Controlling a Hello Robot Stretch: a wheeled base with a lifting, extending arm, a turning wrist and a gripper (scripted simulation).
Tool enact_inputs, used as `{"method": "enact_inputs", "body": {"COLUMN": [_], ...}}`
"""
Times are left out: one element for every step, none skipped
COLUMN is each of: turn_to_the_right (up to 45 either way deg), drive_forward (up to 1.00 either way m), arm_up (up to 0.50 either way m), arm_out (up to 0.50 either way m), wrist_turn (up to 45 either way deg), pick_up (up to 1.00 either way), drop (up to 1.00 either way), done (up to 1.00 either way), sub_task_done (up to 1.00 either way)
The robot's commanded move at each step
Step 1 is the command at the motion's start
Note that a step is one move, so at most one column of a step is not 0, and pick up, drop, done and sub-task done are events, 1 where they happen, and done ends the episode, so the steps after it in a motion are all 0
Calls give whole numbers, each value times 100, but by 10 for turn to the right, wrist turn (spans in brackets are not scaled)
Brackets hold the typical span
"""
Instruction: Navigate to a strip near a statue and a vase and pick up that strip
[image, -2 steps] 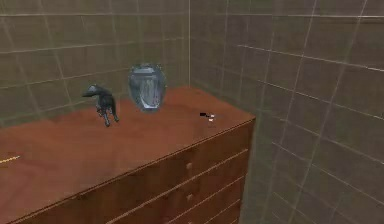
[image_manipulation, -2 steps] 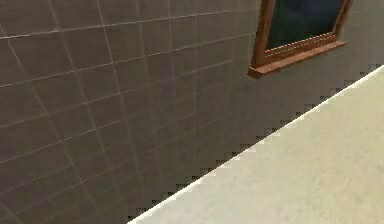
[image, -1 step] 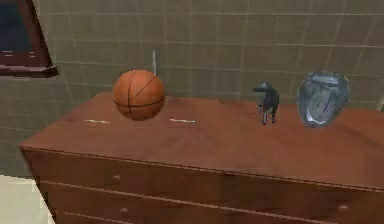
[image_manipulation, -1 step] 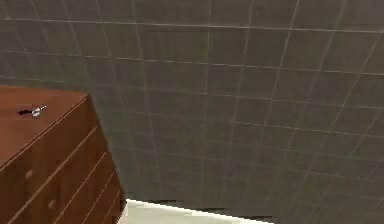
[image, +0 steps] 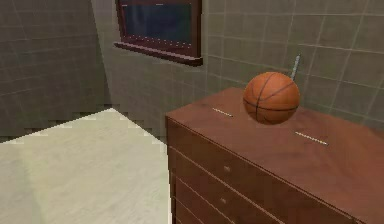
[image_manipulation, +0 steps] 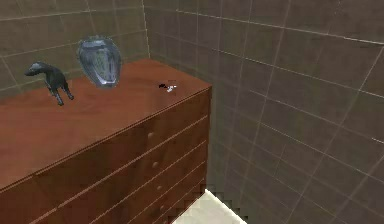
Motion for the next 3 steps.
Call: {"method": "enact_inputs", "body": {"turn_to_the_right": [-30, 450, 450], "drive_forward": [0, 0, 0], "arm_up": [0, 0, 0], "arm_out": [0, 0, 0], "wrist_turn": [0, 0, 0], "pick_up": [0, 0, 0], "drop": [0, 0, 0], "done": [0, 0, 0], "sub_task_done": [0, 0, 0]}}
